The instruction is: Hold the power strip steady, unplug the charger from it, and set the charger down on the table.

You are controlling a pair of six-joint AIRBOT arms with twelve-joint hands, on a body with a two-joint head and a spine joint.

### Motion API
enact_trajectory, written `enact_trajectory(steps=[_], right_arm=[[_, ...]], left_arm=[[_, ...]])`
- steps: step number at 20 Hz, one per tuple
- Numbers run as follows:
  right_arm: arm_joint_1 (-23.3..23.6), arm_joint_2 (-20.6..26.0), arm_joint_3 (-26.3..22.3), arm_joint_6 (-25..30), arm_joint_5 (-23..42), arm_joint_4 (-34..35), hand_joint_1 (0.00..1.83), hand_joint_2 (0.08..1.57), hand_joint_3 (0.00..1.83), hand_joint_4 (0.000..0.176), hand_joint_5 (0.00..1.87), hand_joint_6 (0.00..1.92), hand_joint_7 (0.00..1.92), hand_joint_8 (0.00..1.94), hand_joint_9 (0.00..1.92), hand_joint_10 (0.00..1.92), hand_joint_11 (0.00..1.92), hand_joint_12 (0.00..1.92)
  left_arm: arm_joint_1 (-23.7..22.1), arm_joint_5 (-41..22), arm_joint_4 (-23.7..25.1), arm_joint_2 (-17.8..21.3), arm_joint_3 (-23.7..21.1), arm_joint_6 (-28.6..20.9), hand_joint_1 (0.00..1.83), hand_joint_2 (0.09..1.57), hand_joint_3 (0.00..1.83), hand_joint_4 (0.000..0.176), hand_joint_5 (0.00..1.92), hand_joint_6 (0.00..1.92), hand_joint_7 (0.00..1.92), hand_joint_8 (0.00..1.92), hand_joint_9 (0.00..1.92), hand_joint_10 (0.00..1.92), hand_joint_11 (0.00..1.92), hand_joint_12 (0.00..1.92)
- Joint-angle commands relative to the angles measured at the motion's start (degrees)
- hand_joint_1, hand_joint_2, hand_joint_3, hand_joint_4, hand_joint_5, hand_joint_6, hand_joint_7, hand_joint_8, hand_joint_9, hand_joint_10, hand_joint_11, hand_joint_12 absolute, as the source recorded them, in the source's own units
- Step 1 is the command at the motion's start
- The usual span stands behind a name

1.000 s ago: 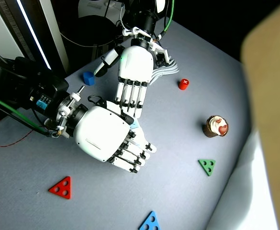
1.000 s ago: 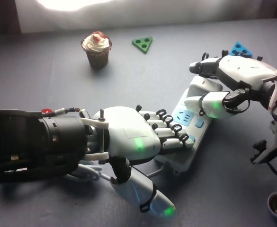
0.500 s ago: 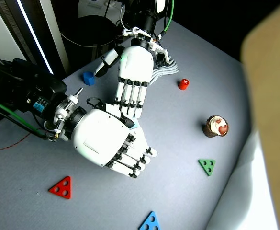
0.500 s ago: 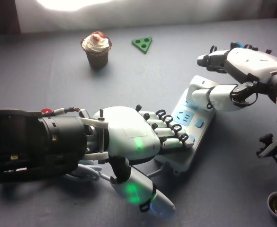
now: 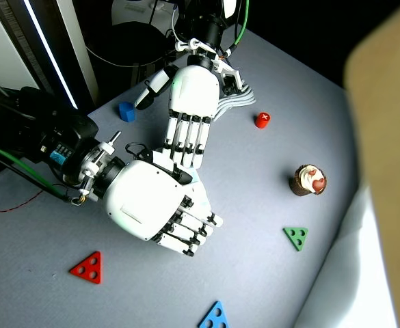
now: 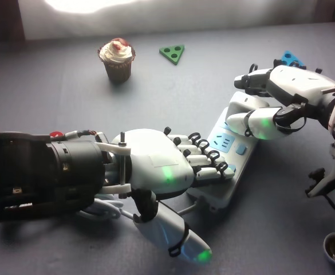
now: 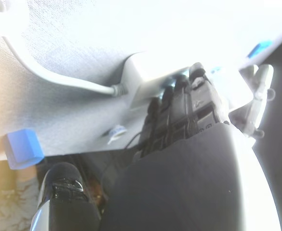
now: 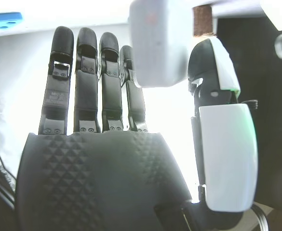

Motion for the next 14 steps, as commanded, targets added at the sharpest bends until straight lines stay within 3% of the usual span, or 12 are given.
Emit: enact_trajectory(steps=[1,7,14], right_arm=[[0.29,0.52,0.06,0.43,4.15,-2.53,0.74,1.11,0.00,0.000,0.42,0.01,0.51,0.00,0.51,0.00,0.25,0.60],[0.04,0.55,0.11,0.43,4.15,-2.54,0.66,1.15,0.01,0.000,0.40,0.00,0.48,0.00,0.47,0.00,0.22,0.59],[-0.20,0.39,0.12,0.43,4.16,-2.73,0.81,1.10,0.00,0.000,0.50,0.01,0.59,0.00,0.59,0.01,0.31,0.64]], left_arm=[[-0.36,-1.97,-0.21,-0.02,0.04,0.08,0.00,1.01,0.00,0.000,0.04,0.01,0.06,0.01,0.06,0.01,0.04,0.02],[-0.40,-1.96,-0.21,-0.04,0.06,0.07,0.00,1.01,0.00,0.000,0.02,0.00,0.03,0.00,0.04,0.00,0.01,0.01],[-0.45,-1.96,-0.22,0.06,0.06,0.07,0.00,1.01,0.00,0.000,0.02,0.00,0.04,0.00,0.04,0.00,0.02,0.01]])
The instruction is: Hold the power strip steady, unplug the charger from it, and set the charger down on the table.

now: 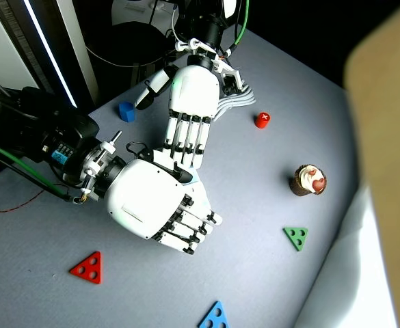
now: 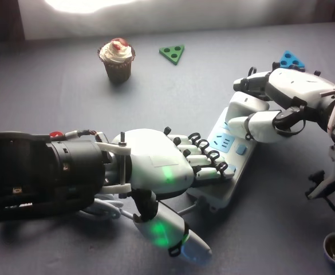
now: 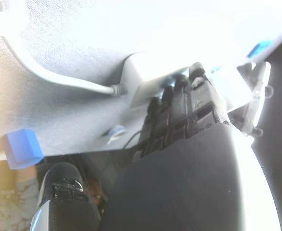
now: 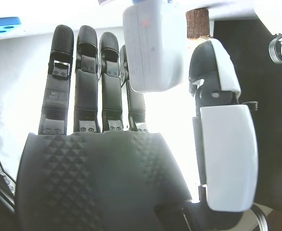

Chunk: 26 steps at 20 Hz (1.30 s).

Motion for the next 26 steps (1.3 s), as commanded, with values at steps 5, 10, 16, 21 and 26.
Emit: enact_trajectory(steps=[5,10,16,21,26], right_arm=[[0.20,0.68,0.11,0.43,4.19,-2.59,1.38,1.07,0.01,0.000,0.89,0.94,1.10,0.68,1.08,0.91,1.05,0.64],[0.18,0.72,0.07,0.43,4.19,-2.61,1.39,1.08,0.00,0.000,0.89,0.97,1.09,0.70,1.07,1.05,1.03,0.88],[0.70,1.29,-0.28,0.78,4.28,-3.78,1.39,1.09,0.00,0.000,0.88,0.97,1.09,0.70,1.05,1.09,1.01,0.94],[3.48,3.11,-0.69,1.22,4.43,-4.70,1.39,1.08,0.00,0.000,0.90,0.98,1.10,0.66,1.08,1.04,1.02,0.93],[5.71,5.11,-1.98,1.22,4.56,-5.29,1.39,1.07,0.00,0.000,0.93,0.93,1.11,0.63,1.09,1.03,1.02,0.94]], left_arm=[[-0.36,-2.09,-0.28,0.10,0.07,0.07,0.00,1.01,0.00,0.000,0.01,0.00,0.03,0.00,0.02,0.00,0.01,0.01],[-0.37,-2.09,-0.34,0.26,0.00,0.07,0.00,1.00,0.00,0.000,0.01,0.00,0.03,0.00,0.03,0.00,0.01,0.00],[-0.64,-2.03,-0.43,0.31,-0.03,0.06,0.00,1.01,0.00,0.000,0.00,0.00,0.01,0.00,0.01,0.00,0.00,0.00],[-0.78,-1.89,-0.47,0.36,0.00,0.06,0.00,1.01,0.00,0.000,0.00,0.00,0.01,0.00,0.01,0.00,0.00,0.00],[-0.78,-1.74,-0.49,0.33,-0.03,0.07,0.00,1.00,0.00,0.000,0.02,0.00,0.03,0.00,0.02,0.00,0.00,0.00]])
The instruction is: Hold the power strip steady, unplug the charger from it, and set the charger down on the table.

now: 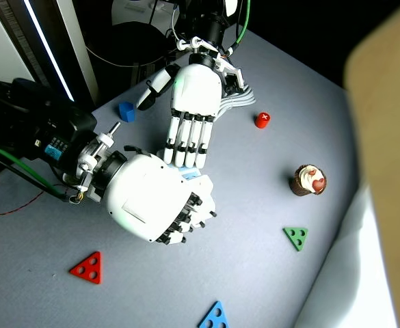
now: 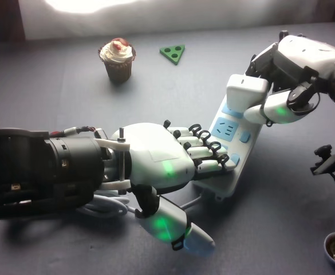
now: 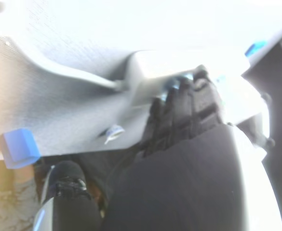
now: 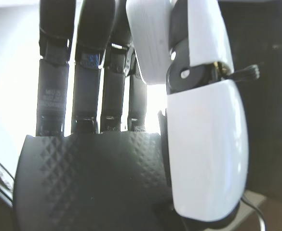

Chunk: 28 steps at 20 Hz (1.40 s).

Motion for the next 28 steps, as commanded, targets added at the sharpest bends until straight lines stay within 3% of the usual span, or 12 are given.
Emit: enact_trajectory(steps=[1,28], right_arm=[[0.90,1.27,-0.19,0.80,5.71,-4.04,1.39,1.07,0.00,0.000,0.94,0.92,1.12,0.61,1.10,1.02,1.02,0.94],[-4.23,0.11,-1.68,1.31,6.11,-7.41,1.39,1.07,0.00,0.000,0.93,0.93,1.13,0.59,1.09,1.04,1.01,0.98]], left_arm=[[-0.37,-1.52,-0.28,0.03,-0.04,0.07,0.00,1.01,0.00,0.000,0.01,0.00,0.03,0.00,0.02,0.00,0.00,0.00],[2.38,-0.58,0.21,-2.18,-0.08,0.15,0.00,1.00,0.00,0.000,0.03,0.01,0.05,0.01,0.04,0.01,0.02,0.01]])
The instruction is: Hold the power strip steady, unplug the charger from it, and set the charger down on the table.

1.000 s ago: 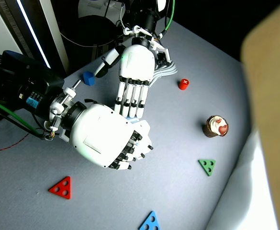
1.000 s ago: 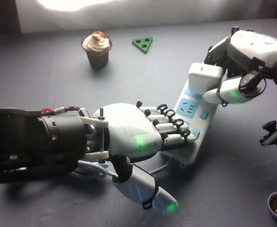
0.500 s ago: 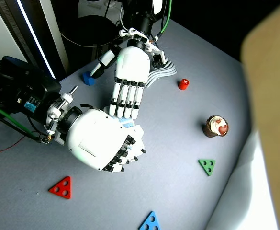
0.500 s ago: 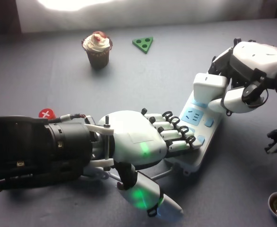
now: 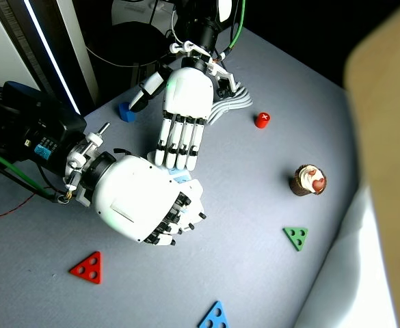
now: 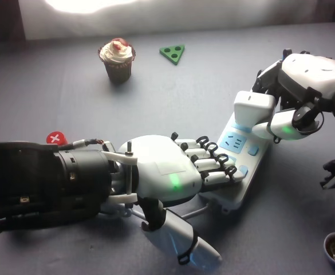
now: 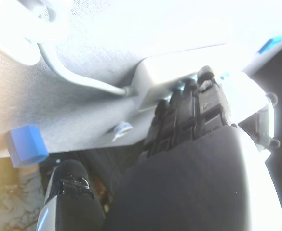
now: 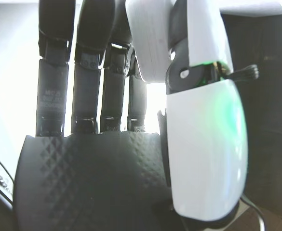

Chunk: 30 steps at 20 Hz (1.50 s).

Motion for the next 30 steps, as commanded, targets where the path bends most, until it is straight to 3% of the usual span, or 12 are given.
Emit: enact_trajectory(steps=[1,16,26,30], right_arm=[[0.17,0.44,-0.62,1.05,3.53,-3.78,1.39,1.07,0.00,0.000,0.93,0.93,1.13,0.59,1.09,1.04,1.01,0.98],[-1.62,-0.03,-1.87,1.58,6.10,-5.85,1.39,1.08,0.00,0.000,0.90,0.97,1.12,0.61,1.08,1.06,1.00,1.01],[3.06,1.52,-1.07,5.19,7.85,-4.19,1.39,1.07,0.00,0.000,0.93,0.93,1.14,0.57,1.09,1.04,1.00,1.01],[2.56,2.30,-1.40,5.22,7.85,-5.33,1.39,1.07,0.00,0.000,0.92,0.93,1.13,0.60,1.08,1.06,1.00,1.02]], left_arm=[[0.55,-0.08,-0.01,-0.59,0.20,0.13,0.00,1.01,0.00,0.000,0.02,0.00,0.04,0.00,0.03,0.00,0.01,0.01],[1.61,0.16,0.30,-1.03,0.05,0.10,0.00,1.00,0.00,0.000,0.01,0.00,0.04,0.01,0.03,0.01,0.01,0.00],[1.59,0.14,0.39,-0.88,0.02,0.13,0.00,1.00,0.00,0.000,0.01,0.00,0.03,0.00,0.02,0.00,0.01,0.01],[1.48,0.09,0.39,-0.78,-0.05,0.12,0.00,1.00,0.00,0.000,0.00,0.00,0.01,0.00,0.00,0.00,0.00,0.00]])
